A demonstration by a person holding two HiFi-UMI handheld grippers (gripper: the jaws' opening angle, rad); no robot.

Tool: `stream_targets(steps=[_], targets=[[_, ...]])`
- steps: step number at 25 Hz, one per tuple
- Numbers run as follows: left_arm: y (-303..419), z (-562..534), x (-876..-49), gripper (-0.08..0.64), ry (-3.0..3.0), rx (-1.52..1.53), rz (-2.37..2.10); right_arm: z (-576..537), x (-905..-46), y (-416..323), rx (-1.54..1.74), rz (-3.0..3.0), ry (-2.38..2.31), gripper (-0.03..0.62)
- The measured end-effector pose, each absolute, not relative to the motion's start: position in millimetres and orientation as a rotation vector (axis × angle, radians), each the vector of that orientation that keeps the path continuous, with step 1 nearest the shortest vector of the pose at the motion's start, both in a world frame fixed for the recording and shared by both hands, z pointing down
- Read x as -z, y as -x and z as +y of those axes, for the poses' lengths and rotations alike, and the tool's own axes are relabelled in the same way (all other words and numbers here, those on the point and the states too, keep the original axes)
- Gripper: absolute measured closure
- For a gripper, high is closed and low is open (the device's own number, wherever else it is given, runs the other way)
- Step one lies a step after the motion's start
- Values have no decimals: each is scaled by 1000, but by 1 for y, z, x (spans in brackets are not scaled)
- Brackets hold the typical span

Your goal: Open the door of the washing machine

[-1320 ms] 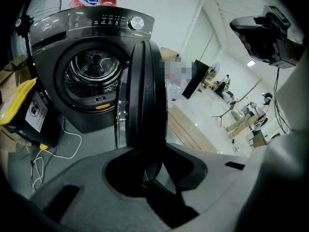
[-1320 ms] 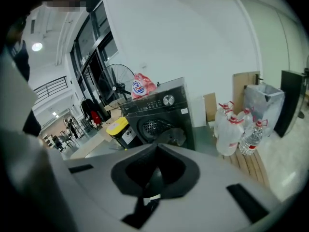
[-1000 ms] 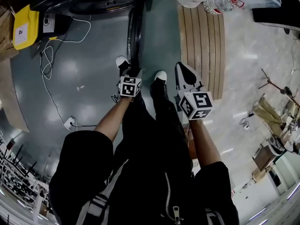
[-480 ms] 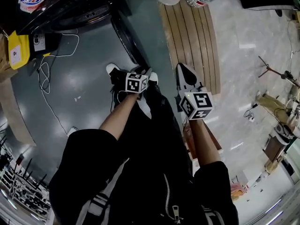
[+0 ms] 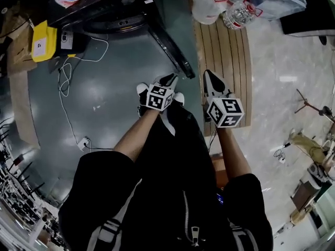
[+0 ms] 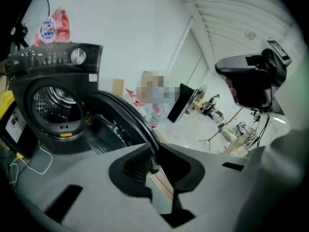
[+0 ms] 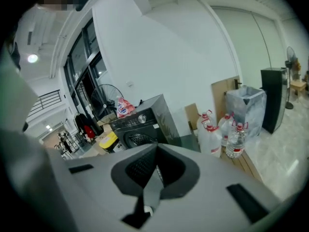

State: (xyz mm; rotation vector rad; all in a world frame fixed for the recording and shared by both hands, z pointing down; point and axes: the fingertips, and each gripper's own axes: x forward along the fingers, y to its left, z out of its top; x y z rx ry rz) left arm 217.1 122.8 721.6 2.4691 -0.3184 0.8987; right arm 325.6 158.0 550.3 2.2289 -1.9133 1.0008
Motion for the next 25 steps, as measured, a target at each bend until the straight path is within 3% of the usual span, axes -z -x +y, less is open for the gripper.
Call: stream_targets(steps=[4,18,25], targets=[[-179,73,-653,555,-2593,-819,-469,112,-526,-288,-936,-2045,-2108,589],[-14,-42,-450,556,-2784,-565,-911,-10,-398,-140,-474,-2303,-1889,589],[41,-73,-388,557,-2793,-435,-999,-35,-358,-97,-373,-2368,-1875,589]])
